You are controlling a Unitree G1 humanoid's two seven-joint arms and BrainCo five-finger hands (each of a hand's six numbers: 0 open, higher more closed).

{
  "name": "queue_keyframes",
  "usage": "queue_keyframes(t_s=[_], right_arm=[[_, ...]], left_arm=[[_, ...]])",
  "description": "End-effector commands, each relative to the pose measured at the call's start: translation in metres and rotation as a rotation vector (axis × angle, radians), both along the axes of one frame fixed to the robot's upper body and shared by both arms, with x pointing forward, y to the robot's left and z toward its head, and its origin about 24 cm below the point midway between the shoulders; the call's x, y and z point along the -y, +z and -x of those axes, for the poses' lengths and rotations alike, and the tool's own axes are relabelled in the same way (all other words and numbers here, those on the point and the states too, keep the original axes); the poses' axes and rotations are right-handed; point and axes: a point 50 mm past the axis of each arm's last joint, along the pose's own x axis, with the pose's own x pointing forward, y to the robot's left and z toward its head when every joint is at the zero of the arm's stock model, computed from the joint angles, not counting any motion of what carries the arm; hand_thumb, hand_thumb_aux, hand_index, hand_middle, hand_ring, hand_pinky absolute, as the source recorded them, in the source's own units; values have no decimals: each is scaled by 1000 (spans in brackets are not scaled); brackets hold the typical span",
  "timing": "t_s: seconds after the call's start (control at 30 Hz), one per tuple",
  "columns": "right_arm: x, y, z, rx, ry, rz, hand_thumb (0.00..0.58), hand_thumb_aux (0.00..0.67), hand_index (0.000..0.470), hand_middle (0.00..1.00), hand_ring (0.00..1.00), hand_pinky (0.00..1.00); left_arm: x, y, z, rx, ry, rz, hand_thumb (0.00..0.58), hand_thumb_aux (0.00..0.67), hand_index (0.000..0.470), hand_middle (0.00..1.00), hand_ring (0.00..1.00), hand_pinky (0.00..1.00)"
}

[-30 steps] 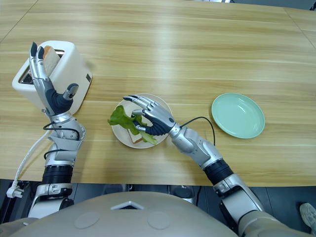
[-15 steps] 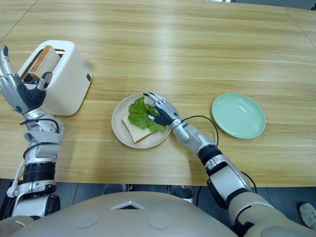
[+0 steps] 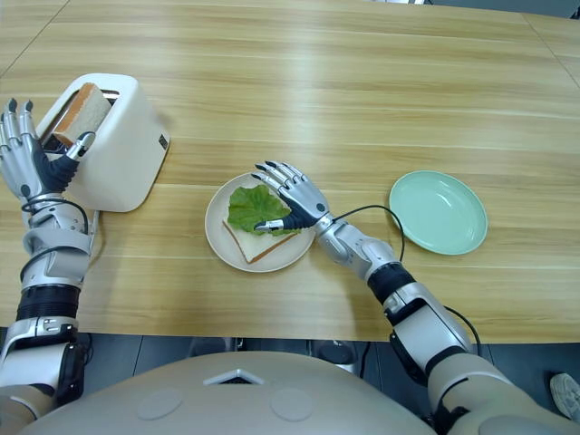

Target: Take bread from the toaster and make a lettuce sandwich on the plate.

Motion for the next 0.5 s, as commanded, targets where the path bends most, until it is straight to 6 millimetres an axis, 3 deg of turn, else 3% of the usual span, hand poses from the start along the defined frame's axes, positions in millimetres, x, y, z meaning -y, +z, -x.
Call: queue_keyframes(t_s=[0.03,0.07,0.1,0.13,0.17,0.2,0.27,0.3,0.33,0.5], right_arm=[[4,16,3,64,-9,-31,0,0,0,0,0,0],[3,21,4,77,-8,-45,0,0,0,0,0,0],[3,26,5,94,-7,-61,0,0,0,0,0,0],[3,31,6,107,-5,-76,0,0,0,0,0,0],[3,35,7,120,-2,-91,0,0,0,0,0,0],[2,39,9,131,3,-106,0,0,0,0,0,0],[2,45,13,145,11,-136,0,0,0,0,0,0],[2,48,15,150,14,-152,0,0,0,0,0,0],[2,51,17,156,14,-171,0,0,0,0,0,0],[7,61,19,165,-2,-268,0,0,0,0,0,0]], left_arm=[[0,-6,-3,-78,-22,-8,0,0,0,0,0,0],[1,-7,-4,-91,-29,-11,18,11,7,0,0,0],[1,-8,-4,-100,-36,-9,194,123,85,0,0,0],[1,-9,-5,-111,-41,-4,408,305,209,0,0,0],[1,-10,-5,-119,-47,4,408,305,209,0,0,0],[1,-11,-5,-122,-51,13,580,670,460,0,0,0],[1,-11,-5,-119,-66,32,580,670,460,0,0,0],[1,-10,-5,-119,-74,41,580,670,460,937,937,937],[1,-10,-6,-119,-80,48,580,670,460,1000,1000,1000],[-1,-5,-5,-70,-97,91,580,670,460,1000,1000,1000]])
